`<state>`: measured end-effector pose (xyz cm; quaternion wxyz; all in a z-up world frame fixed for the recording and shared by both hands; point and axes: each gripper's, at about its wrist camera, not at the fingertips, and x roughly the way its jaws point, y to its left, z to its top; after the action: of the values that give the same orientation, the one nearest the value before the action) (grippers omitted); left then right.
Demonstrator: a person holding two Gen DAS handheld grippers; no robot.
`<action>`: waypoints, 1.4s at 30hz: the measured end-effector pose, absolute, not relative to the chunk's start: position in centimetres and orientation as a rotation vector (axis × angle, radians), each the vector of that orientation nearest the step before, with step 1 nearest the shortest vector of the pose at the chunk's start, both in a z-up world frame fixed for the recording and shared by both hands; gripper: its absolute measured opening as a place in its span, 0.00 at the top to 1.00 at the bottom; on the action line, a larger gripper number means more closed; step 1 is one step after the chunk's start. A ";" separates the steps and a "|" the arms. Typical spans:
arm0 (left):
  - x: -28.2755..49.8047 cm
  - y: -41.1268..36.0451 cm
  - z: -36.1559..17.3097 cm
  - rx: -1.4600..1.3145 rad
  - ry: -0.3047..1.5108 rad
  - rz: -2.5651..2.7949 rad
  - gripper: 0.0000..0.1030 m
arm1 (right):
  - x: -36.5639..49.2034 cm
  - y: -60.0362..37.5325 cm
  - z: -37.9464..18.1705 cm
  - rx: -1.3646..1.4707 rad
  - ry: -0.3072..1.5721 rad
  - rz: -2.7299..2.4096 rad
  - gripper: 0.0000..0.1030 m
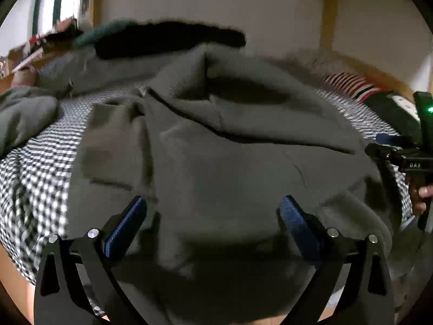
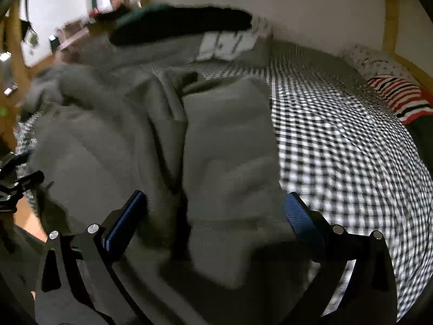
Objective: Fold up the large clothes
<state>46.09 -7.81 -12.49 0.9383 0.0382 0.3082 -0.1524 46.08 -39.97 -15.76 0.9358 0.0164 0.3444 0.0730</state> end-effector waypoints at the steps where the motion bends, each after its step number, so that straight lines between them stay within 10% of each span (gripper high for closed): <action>1: 45.4 -7.3 -12.6 0.081 0.611 -0.298 0.06 | 45.5 -40.2 -16.1 0.034 0.697 0.154 0.03; 16: 34.7 -0.5 -24.2 0.048 0.798 -0.245 0.06 | 35.9 -40.2 -22.2 -0.142 0.782 0.222 0.03; 34: 39.0 0.3 -40.0 -0.265 0.815 -0.465 0.06 | 30.1 -44.0 -29.3 -0.099 0.928 0.228 0.03; 42: 40.3 0.9 -40.4 -0.441 0.978 -0.481 0.86 | 30.9 -43.6 -29.7 -0.090 0.940 0.214 0.03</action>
<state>40.29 0.93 -40.40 0.8322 -0.2080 0.4611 -0.2270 30.91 -43.60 -29.71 0.8851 -0.0434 0.4519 0.1027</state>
